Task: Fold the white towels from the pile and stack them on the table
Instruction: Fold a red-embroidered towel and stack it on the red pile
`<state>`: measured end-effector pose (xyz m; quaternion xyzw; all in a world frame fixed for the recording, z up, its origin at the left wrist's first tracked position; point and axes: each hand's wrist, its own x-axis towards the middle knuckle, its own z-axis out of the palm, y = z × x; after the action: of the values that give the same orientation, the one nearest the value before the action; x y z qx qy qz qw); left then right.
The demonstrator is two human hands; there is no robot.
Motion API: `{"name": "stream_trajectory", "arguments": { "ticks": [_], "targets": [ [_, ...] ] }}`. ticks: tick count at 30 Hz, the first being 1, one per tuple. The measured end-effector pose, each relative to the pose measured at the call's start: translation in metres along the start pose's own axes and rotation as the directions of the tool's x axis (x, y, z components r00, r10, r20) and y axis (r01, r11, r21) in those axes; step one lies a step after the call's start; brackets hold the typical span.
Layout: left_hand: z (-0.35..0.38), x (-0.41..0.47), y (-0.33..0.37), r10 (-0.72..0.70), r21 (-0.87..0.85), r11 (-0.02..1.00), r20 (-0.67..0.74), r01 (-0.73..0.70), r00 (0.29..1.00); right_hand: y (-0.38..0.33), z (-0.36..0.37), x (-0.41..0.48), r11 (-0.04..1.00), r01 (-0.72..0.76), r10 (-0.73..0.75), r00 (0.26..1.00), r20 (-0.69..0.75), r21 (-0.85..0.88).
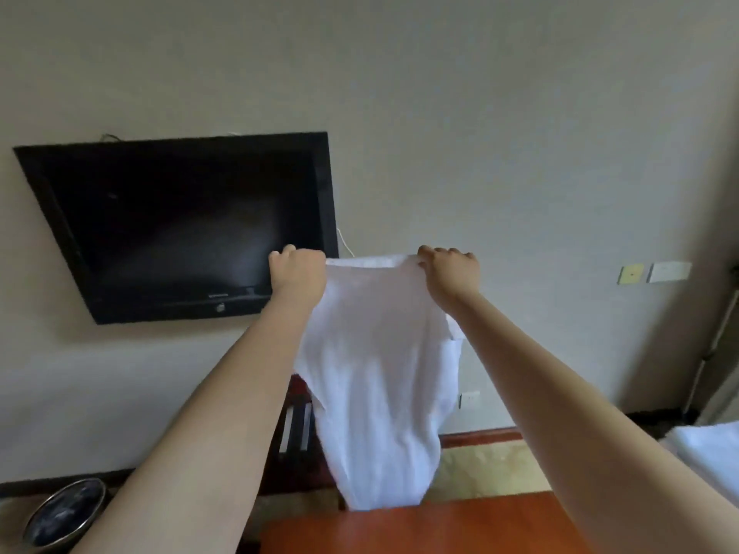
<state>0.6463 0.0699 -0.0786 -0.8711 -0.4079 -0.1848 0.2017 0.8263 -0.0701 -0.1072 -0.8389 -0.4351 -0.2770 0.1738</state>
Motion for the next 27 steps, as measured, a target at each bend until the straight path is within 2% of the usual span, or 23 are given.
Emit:
{"name": "stream_trajectory", "arguments": {
  "ticks": [4, 8, 12, 17, 21, 27],
  "targets": [
    [-0.060, 0.010, -0.016, -0.007, -0.040, 0.999, -0.149, 0.001, 0.989, -0.006, -0.056, 0.029, 1.000, 0.004, -0.005, 0.992, -0.123, -0.001],
    [-0.072, -0.012, -0.027, 0.047, -0.054, 0.997, -0.192, -0.058, 0.980, -0.008, -0.077, 0.009, 0.998, 0.062, -0.062, 0.997, -0.053, 0.014],
    [-0.052, -0.055, -0.035, 0.124, -0.030, 0.991, -0.149, -0.130, 0.981, -0.013, -0.073, -0.048, 0.994, 0.088, -0.083, 0.993, 0.082, -0.065],
    [-0.021, -0.115, -0.044, 0.156, 0.011, 0.988, -0.052, -0.156, 0.986, -0.016, -0.053, -0.122, 0.988, -0.023, -0.010, 0.978, 0.209, 0.154],
    [0.004, -0.157, -0.046, 0.151, -0.044, 0.988, 0.052, -0.149, 0.987, -0.017, -0.040, -0.170, 0.979, -0.030, -0.033, 0.952, 0.303, 0.200],
    [0.021, -0.203, -0.050, 0.192, -0.192, 0.968, 0.145, -0.163, 0.971, -0.011, -0.031, -0.216, 0.954, 0.002, -0.091, 0.954, 0.285, 0.300]
  ]
}}
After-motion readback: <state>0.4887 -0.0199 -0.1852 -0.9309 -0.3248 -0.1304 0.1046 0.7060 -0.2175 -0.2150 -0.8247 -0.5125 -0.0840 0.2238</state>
